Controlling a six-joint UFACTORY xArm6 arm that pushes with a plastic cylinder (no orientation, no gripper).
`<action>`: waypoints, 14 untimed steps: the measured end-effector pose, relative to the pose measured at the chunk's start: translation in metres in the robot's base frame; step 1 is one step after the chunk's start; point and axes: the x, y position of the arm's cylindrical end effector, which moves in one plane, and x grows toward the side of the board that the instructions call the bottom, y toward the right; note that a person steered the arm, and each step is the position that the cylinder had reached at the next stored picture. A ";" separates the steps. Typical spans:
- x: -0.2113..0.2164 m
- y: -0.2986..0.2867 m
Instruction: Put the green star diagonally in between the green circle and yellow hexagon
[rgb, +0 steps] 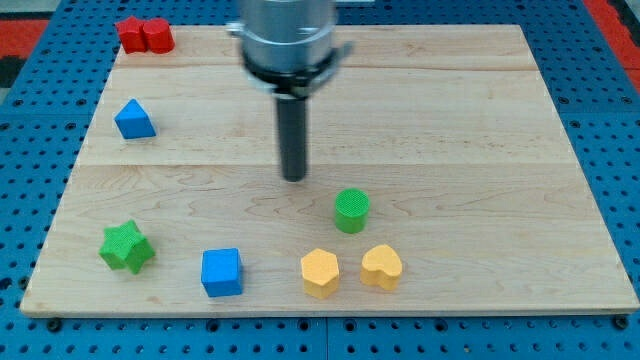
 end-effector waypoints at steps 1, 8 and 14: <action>0.000 -0.088; 0.076 -0.127; 0.094 -0.086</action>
